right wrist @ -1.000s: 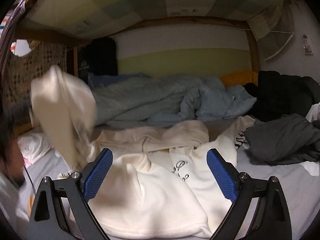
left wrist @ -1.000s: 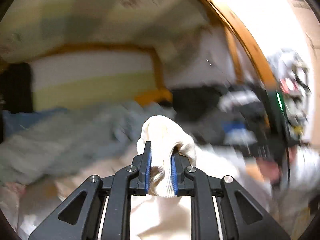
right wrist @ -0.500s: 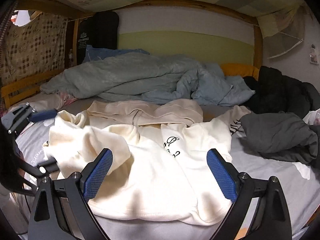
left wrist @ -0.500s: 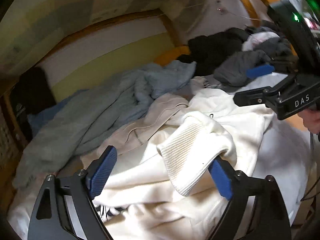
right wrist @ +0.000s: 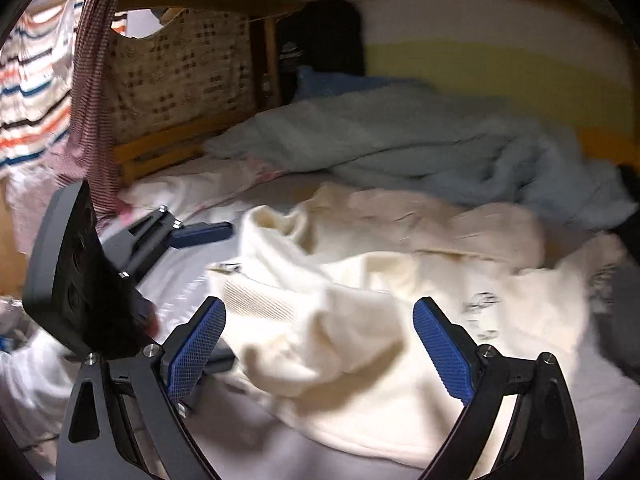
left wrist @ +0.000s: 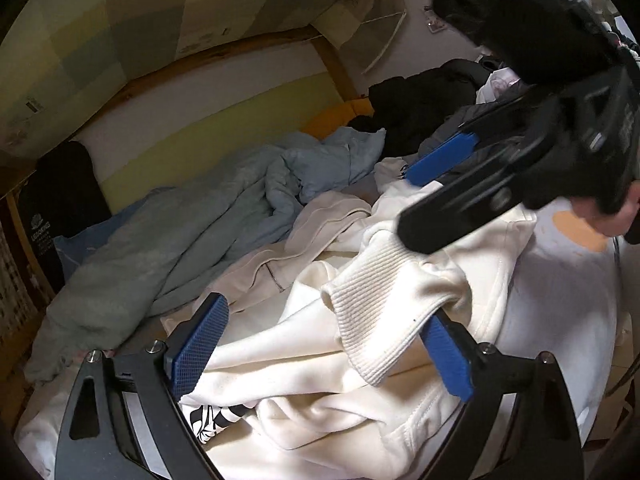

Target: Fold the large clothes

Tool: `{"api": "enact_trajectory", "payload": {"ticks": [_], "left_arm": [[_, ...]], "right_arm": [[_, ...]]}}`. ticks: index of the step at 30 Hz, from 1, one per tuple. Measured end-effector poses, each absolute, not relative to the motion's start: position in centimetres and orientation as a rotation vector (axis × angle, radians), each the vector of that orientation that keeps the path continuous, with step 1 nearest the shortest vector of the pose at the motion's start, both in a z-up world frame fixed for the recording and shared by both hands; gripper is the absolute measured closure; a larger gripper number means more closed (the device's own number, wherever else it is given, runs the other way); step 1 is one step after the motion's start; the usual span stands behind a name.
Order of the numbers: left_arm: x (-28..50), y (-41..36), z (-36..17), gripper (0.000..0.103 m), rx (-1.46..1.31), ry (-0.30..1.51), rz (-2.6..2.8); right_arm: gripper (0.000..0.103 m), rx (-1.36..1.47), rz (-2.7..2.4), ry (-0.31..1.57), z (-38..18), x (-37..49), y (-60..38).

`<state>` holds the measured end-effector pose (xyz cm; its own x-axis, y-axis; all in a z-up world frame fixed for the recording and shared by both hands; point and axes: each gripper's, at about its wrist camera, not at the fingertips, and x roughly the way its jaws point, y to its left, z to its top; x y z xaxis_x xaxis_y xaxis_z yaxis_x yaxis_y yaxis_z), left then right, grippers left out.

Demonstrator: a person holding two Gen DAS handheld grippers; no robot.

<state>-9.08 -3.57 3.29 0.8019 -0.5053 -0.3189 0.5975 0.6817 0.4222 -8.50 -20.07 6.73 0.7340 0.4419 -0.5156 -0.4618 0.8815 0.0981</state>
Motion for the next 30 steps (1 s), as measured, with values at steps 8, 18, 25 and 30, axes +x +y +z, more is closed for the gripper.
{"api": "enact_trajectory", "payload": {"ticks": [8, 18, 25, 30], "left_arm": [[-7.9, -3.4, 2.5, 0.008, 0.546, 0.209, -0.599], [-6.7, -1.2, 4.2, 0.007, 0.428, 0.166, -0.502], [-2.7, 1.6, 4.6, 0.007, 0.359, 0.260, -0.305], [-1.6, 1.1, 2.6, 0.007, 0.397, 0.376, -0.342]], "right_arm": [[0.024, -0.161, 0.485, 0.618, 3.7, -5.4, -16.9], [0.087, -0.055, 0.073, 0.446, 5.9, -5.8, -23.1], [0.094, -0.015, -0.411, 0.571, 3.2, -3.5, -33.4], [0.073, 0.052, -0.253, 0.620, 1.2, -4.9, -35.3]]}}
